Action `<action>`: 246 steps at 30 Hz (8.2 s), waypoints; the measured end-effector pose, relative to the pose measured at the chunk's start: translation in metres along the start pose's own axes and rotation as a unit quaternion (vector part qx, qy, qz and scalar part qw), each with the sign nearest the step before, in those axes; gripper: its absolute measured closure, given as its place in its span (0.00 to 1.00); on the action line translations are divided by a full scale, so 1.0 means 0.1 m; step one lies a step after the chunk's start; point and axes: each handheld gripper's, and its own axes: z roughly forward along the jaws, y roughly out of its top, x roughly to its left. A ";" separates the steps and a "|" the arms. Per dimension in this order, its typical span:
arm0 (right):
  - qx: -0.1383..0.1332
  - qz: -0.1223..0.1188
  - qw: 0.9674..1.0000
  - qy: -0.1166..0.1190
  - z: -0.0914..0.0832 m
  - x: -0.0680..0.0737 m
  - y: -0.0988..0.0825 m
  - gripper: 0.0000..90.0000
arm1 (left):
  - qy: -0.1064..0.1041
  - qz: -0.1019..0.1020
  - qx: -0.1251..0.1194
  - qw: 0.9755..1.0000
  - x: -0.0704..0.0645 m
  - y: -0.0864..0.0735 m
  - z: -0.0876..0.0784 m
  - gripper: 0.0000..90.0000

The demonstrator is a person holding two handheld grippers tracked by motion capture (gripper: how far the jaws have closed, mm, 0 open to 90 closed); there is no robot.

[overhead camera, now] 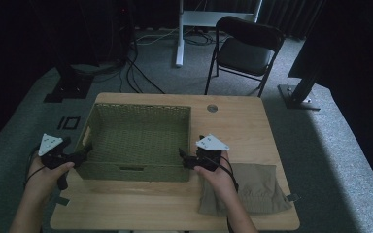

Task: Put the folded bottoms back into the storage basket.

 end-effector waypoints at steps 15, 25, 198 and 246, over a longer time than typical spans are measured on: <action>-0.004 -0.002 1.000 -0.011 -0.19 -0.17 -0.03 0.14 | -0.052 0.038 0.000 0.998 -0.46 0.10 0.06 0.18; 0.002 0.003 1.000 -0.022 -0.34 -0.34 -0.14 0.14 | -0.084 0.053 0.000 0.995 -0.81 0.15 0.15 0.18; 0.080 0.152 0.982 -0.082 -1.60 -1.54 -1.37 0.90 | -0.259 0.120 0.102 0.953 -3.77 -0.38 1.24 0.87; 0.019 0.118 0.993 -0.020 -1.20 -1.20 -0.10 0.90 | -0.245 0.141 0.054 0.958 -2.73 0.73 0.98 0.87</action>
